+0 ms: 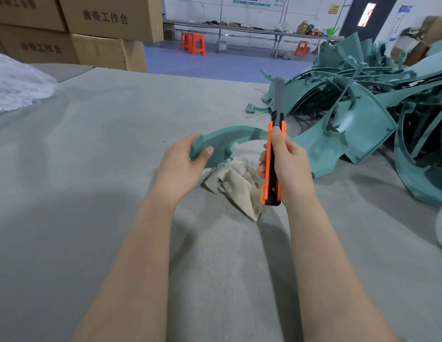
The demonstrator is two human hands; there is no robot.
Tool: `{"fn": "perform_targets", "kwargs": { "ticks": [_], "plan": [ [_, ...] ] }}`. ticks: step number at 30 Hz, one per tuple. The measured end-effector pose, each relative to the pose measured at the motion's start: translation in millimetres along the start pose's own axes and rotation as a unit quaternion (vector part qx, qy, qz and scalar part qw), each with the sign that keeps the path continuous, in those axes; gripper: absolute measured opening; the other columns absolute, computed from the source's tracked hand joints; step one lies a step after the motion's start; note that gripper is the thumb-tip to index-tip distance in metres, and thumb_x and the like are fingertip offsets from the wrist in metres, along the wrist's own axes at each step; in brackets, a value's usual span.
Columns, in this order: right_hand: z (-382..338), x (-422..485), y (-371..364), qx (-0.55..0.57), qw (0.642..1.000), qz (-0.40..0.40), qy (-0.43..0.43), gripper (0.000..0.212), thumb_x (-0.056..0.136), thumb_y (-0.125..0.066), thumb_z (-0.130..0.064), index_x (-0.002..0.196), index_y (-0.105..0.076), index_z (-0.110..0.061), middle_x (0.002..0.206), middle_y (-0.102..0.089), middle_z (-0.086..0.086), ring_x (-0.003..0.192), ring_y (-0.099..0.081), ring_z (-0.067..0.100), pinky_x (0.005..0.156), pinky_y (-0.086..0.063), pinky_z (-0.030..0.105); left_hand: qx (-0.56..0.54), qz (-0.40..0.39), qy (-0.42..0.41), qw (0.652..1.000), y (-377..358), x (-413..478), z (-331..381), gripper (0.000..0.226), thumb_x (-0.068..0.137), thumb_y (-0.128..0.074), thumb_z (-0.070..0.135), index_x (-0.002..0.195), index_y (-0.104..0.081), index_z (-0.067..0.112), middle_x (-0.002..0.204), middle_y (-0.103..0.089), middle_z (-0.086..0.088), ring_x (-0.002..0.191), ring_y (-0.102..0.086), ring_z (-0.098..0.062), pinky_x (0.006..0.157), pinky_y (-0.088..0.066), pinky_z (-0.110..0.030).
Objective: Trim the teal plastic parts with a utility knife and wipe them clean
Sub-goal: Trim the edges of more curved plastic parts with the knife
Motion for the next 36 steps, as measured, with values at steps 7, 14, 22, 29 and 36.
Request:
{"fn": "perform_targets", "kwargs": {
  "ticks": [7,14,22,29,36],
  "plan": [
    [-15,-4,3,-0.031,0.991,0.072,0.111,0.013,0.088,-0.070,-0.024,0.078,-0.065,-0.017,0.058,-0.055,-0.002,0.046,-0.048,0.010,0.053,-0.045,0.024,-0.002,-0.034,-0.041,0.999,-5,-3,18,0.017,0.095,-0.056,0.016,0.088,-0.059,0.032,0.078,-0.063,0.006,0.082,-0.059,-0.019,0.076,-0.044,-0.031],
    [-19,-5,6,-0.062,0.985,0.093,0.132,0.013,0.090,-0.066,-0.018,0.078,-0.065,-0.021,0.053,-0.054,-0.006,0.044,-0.049,0.006,0.052,-0.044,0.020,0.007,-0.074,-0.064,0.995,-16,-5,26,0.013,0.095,-0.058,0.017,0.095,-0.064,0.028,0.083,-0.067,0.002,0.080,-0.059,-0.018,0.073,-0.043,-0.026],
    [-24,-5,0,-0.175,0.966,0.099,0.164,0.016,0.093,-0.060,-0.020,0.080,-0.063,-0.012,0.073,-0.064,0.016,0.066,-0.060,0.029,0.068,-0.051,0.041,0.016,-0.083,-0.074,0.994,-18,-7,27,0.014,0.094,-0.058,0.016,0.100,-0.068,0.025,0.087,-0.068,-0.001,0.085,-0.061,-0.019,0.079,-0.045,-0.033],
    [-21,-4,-4,-0.199,0.966,0.063,0.153,0.023,0.095,-0.057,-0.020,0.078,-0.060,-0.004,0.062,-0.058,0.010,0.056,-0.052,0.017,0.060,-0.045,0.031,0.004,-0.097,-0.059,0.993,-18,-5,19,0.022,0.094,-0.058,0.018,0.086,-0.061,0.038,0.076,-0.062,0.008,0.069,-0.055,-0.010,0.060,-0.040,-0.014],
    [-6,0,-3,-0.061,0.996,0.012,0.062,0.033,0.095,-0.058,-0.014,0.063,-0.051,-0.014,0.046,-0.049,-0.002,0.043,-0.044,0.010,0.053,-0.041,0.023,0.001,-0.119,-0.037,0.992,-23,-4,12,0.026,0.095,-0.057,0.021,0.083,-0.056,0.044,0.070,-0.057,0.013,0.062,-0.051,-0.001,0.055,-0.037,-0.009]
  ]
}}
Point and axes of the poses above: each hand's wrist, its own x-axis towards the middle knuckle, its own y-axis out of the back of the hand, z = x × y, the point moved 8 cm from there along x, towards the middle knuckle
